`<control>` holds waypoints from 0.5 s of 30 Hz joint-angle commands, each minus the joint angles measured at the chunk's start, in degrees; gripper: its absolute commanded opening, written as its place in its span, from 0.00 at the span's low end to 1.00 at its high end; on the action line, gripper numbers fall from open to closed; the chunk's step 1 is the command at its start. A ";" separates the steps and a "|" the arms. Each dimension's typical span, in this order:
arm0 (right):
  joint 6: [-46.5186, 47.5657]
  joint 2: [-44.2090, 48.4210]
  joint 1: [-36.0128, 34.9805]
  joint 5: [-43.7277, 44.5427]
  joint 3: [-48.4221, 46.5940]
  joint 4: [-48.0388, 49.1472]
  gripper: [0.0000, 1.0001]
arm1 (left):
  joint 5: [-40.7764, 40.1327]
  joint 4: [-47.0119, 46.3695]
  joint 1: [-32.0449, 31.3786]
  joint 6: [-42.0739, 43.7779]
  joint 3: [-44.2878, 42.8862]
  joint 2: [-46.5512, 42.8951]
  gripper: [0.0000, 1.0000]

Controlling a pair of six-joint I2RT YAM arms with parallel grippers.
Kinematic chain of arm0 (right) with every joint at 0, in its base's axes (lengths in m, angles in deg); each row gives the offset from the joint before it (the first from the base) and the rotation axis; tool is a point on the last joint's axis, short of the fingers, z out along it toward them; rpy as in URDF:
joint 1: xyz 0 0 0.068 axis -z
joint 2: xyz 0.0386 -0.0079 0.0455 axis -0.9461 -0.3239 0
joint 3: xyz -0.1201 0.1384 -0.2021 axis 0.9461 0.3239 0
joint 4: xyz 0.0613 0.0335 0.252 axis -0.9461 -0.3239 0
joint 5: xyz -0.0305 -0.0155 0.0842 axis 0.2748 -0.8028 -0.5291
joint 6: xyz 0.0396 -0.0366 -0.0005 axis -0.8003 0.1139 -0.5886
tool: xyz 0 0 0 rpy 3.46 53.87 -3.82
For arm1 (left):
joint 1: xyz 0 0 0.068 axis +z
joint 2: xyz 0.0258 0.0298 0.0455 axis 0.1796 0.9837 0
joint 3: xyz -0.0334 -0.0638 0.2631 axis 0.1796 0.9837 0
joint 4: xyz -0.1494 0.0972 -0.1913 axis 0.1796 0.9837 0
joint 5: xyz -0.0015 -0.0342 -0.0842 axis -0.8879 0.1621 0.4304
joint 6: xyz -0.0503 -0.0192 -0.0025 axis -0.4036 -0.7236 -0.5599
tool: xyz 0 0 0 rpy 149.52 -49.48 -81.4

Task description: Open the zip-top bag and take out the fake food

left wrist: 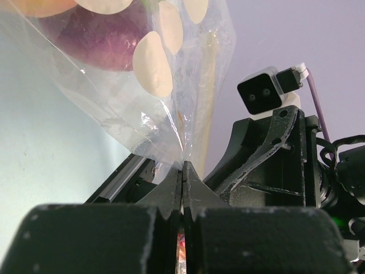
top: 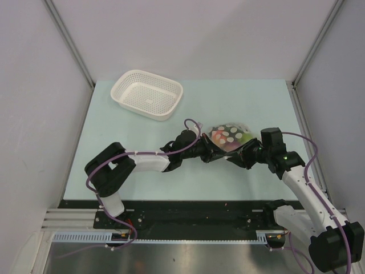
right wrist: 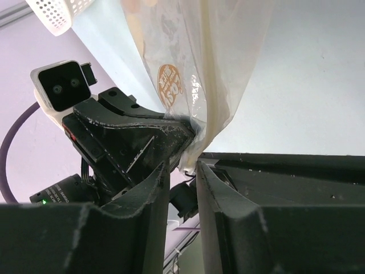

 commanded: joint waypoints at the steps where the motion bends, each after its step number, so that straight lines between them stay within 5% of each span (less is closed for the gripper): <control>1: -0.80 0.88 -0.27 1.11 0.74 1.06 0.28 | -0.24 -2.27 -0.39 -0.30 -0.17 -2.78 0.00; 15: -0.63 -0.53 0.17 0.67 2.32 3.16 0.16 | -0.25 -3.50 -0.39 -0.48 0.09 -3.04 0.00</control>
